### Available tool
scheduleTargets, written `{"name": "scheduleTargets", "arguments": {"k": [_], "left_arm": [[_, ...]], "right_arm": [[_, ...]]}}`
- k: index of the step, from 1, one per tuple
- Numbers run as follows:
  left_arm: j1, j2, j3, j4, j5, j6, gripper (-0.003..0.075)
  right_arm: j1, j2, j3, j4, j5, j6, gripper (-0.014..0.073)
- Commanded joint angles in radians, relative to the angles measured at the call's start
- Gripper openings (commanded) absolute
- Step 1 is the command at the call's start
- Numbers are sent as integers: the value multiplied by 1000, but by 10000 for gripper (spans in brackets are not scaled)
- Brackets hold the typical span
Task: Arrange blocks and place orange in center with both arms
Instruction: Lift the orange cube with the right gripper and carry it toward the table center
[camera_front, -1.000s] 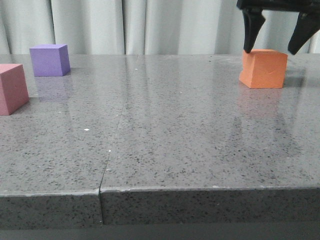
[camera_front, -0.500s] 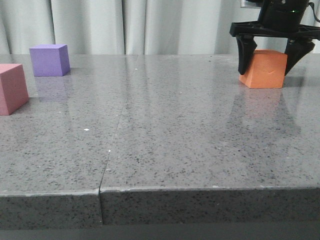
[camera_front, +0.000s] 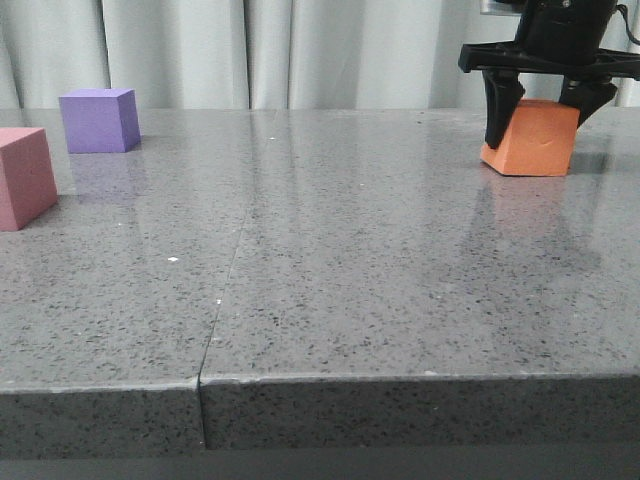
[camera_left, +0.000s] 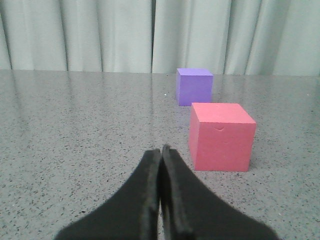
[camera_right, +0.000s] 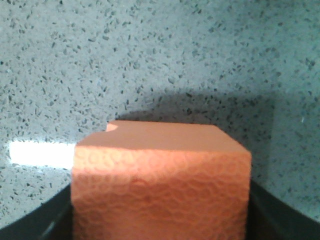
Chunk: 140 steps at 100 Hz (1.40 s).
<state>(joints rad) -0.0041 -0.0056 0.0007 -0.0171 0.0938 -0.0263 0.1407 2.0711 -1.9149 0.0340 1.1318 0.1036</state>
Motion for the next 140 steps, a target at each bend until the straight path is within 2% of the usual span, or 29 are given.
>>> {"name": "scheduleTargets", "arguments": {"k": [1,30,60,103,117,140], "left_arm": [[1,-28,39,-7,-84,-1,-20],[1,-28,39,-7,-84,-1,-20],[1,-28,39,-7,-82,-1,-20],[1,-28,39,-7,-82,-1,-20],[1,-28,39,-7,-82,-1,-20],[1,-28,39,-7,-82,-1,-20]], "right_arm": [[-2,-58,-32,7,-42,-7,360],[22,-65,-100,31,46,101,360],[152,-61,-191,11,118,230,360],[315,-34,-192,30,77,330,360],[335,-6,-194,36,25,379,360],[342,17,-207,45,-2,380,360]]}}
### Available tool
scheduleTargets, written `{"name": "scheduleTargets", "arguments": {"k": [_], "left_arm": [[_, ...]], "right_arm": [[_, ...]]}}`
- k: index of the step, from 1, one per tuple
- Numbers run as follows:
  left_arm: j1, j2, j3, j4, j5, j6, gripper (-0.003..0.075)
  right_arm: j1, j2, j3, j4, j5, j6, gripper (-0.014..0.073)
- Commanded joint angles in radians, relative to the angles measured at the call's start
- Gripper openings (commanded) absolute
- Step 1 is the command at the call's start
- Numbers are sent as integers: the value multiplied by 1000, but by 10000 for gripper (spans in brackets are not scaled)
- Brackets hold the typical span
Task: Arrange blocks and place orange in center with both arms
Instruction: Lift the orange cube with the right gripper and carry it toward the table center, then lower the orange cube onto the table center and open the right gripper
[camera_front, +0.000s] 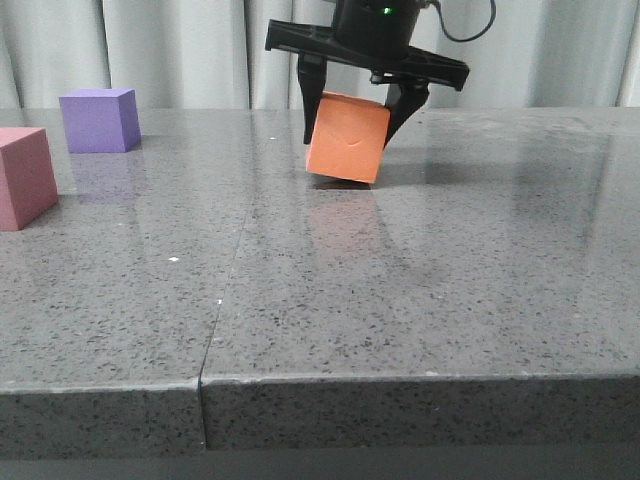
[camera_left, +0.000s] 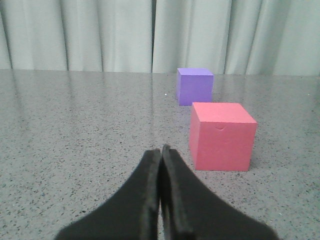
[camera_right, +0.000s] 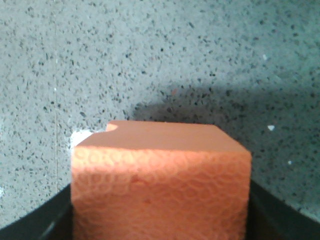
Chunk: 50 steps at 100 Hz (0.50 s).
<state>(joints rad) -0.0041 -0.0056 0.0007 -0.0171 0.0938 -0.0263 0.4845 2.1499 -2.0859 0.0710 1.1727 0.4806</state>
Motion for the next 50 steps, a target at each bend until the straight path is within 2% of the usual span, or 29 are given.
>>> {"name": "scheduleTargets", "arguments": {"k": [1,34,41,50], "left_arm": [[1,-28,39,-7,-82,-1,-20],[1,-28,39,-7,-82,-1,-20],[1,-28,39,-7,-82,-1,-20],[1,-28,39,-7,-82,-1,-20]], "right_arm": [[-2,-62,-36,7,-43,2,360],[-2,-62,-36,8,-56,2,369],[-2,-62,-36,9,-57,2,423],[-2,-62,-36,11,-57,2,545]]}}
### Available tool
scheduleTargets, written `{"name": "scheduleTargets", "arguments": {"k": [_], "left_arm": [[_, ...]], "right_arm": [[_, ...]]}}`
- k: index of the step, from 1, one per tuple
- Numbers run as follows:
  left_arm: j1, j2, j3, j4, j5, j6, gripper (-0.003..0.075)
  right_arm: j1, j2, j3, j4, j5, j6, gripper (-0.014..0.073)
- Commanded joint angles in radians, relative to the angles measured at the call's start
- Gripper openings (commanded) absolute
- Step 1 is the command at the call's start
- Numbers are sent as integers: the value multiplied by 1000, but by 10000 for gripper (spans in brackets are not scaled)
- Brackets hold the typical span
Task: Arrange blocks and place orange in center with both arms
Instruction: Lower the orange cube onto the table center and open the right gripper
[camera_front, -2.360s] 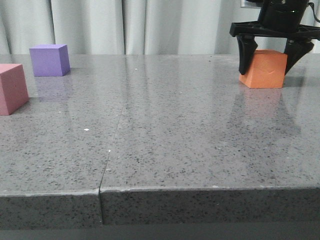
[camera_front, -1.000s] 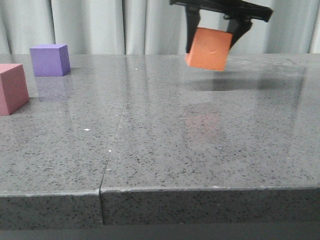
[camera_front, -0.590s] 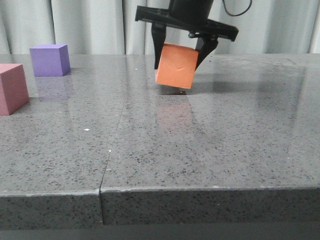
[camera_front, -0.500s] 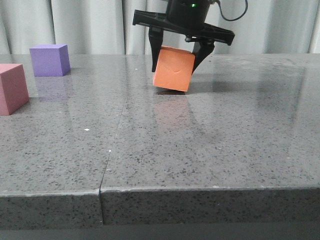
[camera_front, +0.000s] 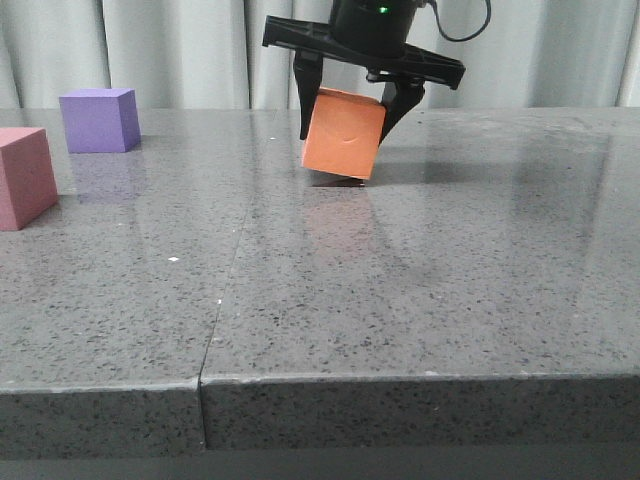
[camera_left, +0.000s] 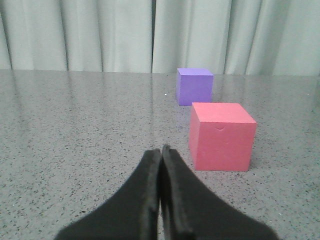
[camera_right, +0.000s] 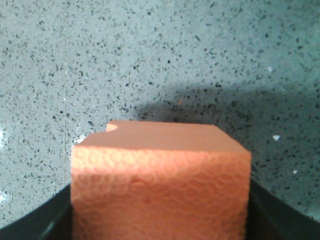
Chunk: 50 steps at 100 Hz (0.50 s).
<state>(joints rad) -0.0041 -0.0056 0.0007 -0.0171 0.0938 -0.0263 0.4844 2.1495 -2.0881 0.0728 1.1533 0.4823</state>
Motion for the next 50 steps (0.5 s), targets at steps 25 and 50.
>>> {"name": "scheduleTargets", "arguments": {"k": [25,50], "left_arm": [[1,-28,39,-7,-82,-1,-20],[1,-28,39,-7,-82,-1,-20]], "right_arm": [[-1,-63,-39,33,-38,1,645],[-1,-84,-39,18,45,1,645]]}}
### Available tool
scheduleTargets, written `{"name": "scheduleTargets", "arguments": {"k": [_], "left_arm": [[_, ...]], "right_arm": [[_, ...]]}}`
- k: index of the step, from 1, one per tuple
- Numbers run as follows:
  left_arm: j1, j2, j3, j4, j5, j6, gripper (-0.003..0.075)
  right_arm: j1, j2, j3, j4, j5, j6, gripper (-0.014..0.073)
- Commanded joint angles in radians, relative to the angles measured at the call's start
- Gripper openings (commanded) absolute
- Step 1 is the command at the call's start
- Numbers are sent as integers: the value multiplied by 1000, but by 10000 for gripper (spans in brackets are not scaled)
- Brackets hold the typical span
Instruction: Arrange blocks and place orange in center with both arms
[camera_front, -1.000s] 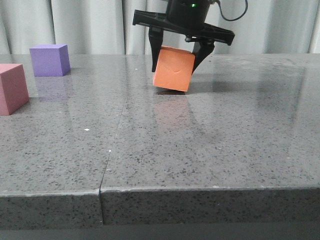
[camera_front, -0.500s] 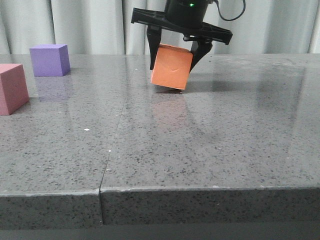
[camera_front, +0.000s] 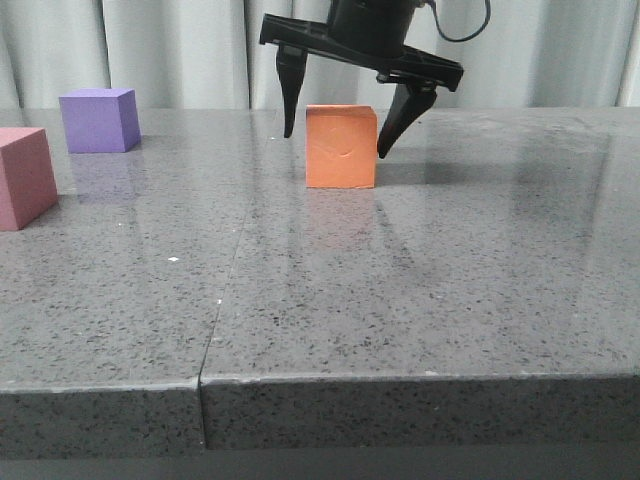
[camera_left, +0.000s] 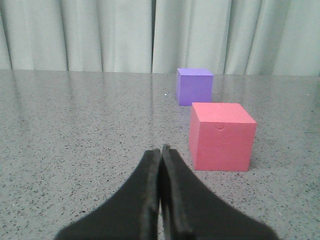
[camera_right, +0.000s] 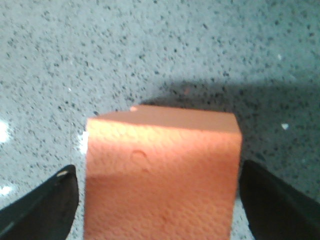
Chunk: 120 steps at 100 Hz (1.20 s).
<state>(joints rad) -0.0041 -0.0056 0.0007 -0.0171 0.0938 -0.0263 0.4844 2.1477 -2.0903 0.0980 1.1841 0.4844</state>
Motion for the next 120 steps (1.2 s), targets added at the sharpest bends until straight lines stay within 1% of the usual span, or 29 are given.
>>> {"name": "scheduleTargets", "arguments": {"k": [1,27,37,44,50,56,63,70,75,82,91,98,108,120], "left_arm": [[1,-28,39,-7,-82,-1,-20],[1,-28,39,-7,-82,-1,-20],[1,-28,39,-7,-82,-1,-20],[1,-28,39,-7,-82,-1,-20],[1,-28,39,-7,-82,-1,-20],[1,-28,39,-7,-82,-1,-20],[1,-28,39,-7,-82,-1,-20],[1,-28,39,-7,-82,-1,-20],[1,-28,39,-7,-82,-1,-20],[1,-28,39,-7,-82,-1,-20],[1,-28,39,-7,-82,-1,-20],[1,-28,39,-7,-82,-1,-20],[1,-28,39,-7,-82,-1,-20],[1,-28,39,-7,-82,-1,-20]], "right_arm": [[-1,-83,-36,-7,16,-1,645],[-1,-135,-36,-15,70,-21,645],[-1,-158,-36,-23,116,-27,644],[-1,-171,-36,-28,149,-41,644],[-1,-183,-34,-29,149,-61,644],[1,-195,-34,-29,149,-66,624],[1,-210,-34,-29,149,-66,548],[1,-224,-32,-29,150,-74,423],[1,-234,-32,-29,150,-90,305],[1,-252,-30,-29,150,-103,173],[1,-282,-21,-31,150,-103,54],[1,-305,-8,-50,149,-103,-8],[1,-343,17,-89,149,-103,-65],[1,-391,50,-123,144,-111,-67]]}}
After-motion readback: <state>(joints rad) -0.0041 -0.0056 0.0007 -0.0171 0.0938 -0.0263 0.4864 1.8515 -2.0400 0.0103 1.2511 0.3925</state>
